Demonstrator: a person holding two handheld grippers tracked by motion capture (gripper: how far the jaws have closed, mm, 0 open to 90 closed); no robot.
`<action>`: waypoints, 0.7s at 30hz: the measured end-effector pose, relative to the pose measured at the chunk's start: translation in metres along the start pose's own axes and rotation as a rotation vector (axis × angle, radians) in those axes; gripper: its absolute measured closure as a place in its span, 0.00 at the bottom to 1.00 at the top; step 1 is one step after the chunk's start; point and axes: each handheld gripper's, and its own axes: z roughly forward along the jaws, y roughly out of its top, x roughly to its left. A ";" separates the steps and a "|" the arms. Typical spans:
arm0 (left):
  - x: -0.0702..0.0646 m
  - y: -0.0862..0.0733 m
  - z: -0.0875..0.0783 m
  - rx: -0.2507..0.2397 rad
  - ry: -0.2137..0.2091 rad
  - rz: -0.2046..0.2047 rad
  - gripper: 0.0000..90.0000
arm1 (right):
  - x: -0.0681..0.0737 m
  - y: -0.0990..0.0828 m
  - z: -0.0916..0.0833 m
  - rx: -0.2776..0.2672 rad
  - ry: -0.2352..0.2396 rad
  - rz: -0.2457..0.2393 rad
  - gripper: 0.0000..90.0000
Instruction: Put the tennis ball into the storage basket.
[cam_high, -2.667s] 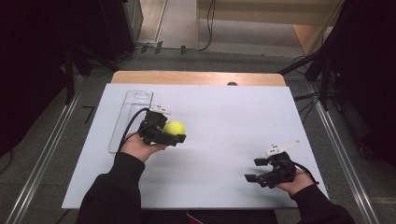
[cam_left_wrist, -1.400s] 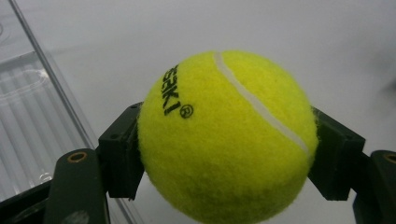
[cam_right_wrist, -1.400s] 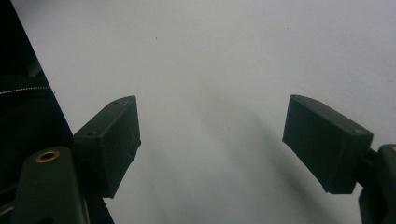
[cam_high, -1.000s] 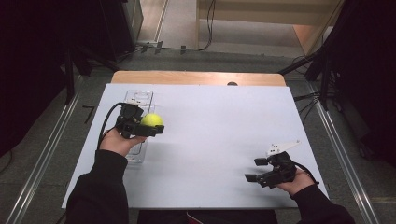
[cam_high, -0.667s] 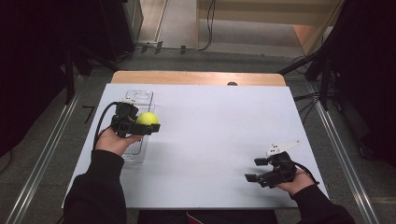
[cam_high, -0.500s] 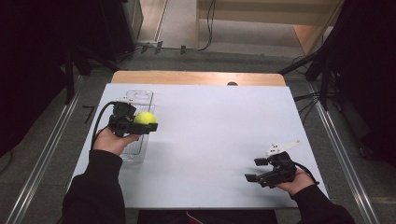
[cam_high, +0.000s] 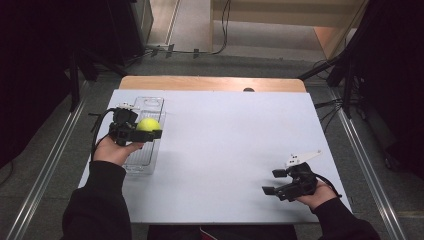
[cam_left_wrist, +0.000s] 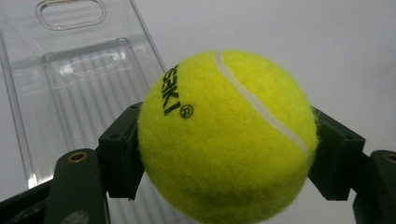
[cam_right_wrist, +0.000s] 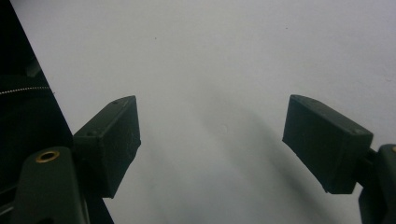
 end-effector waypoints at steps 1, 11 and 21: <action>0.001 0.000 -0.001 -0.002 0.004 -0.002 0.29 | 0.000 0.000 0.000 0.000 0.001 -0.002 0.19; 0.010 -0.003 -0.005 -0.010 0.034 -0.023 0.29 | 0.000 0.000 0.000 0.002 0.000 -0.003 0.19; 0.016 -0.005 -0.006 -0.015 0.054 -0.041 0.29 | 0.000 0.000 0.000 0.003 0.000 -0.004 0.19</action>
